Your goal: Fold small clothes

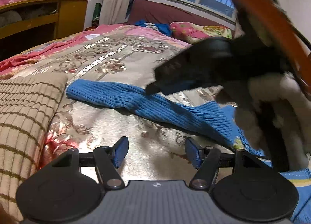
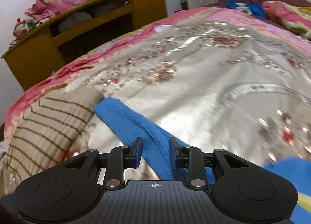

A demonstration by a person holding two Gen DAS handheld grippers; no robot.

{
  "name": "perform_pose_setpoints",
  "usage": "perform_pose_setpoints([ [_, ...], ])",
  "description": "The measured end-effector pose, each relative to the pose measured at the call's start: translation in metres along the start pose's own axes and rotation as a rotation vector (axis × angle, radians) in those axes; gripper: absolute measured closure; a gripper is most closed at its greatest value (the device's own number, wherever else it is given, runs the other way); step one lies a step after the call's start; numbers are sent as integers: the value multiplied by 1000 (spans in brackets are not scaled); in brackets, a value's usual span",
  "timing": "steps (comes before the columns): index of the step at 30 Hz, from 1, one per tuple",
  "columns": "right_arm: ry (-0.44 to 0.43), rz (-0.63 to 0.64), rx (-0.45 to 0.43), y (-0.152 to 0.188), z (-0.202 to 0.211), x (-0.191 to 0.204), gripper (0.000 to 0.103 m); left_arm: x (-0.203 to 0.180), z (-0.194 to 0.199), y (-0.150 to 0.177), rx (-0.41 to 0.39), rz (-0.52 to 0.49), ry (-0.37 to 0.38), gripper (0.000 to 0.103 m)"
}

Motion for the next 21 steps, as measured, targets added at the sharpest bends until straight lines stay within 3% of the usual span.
perform_pose_setpoints([
  [7, -53, 5, 69, 8, -26, 10, 72, 10, -3, 2, 12, 23, -15, 35],
  [11, -228, -69, 128, 18, -4, 29, 71, 10, -2, 3, 13, 23, -9, 35],
  [15, -319, -9, 146, 18, 13, 46, 71, 7, -3, 9, 33, 17, -7, 35],
  [21, -219, 13, 92, -1, -8, 41, 71, 4, -4, 11, 37, 5, -5, 35],
])
Point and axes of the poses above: each gripper's, at about its wrist camera, not at the fingertips, and z roughly against the way its jaws point, x to its left, y to its underside, the point moved 7 cm from there along -z, roughly the way its jaws point, and after that the axes turned 15 degrees about -x, right-handed, at the moved point
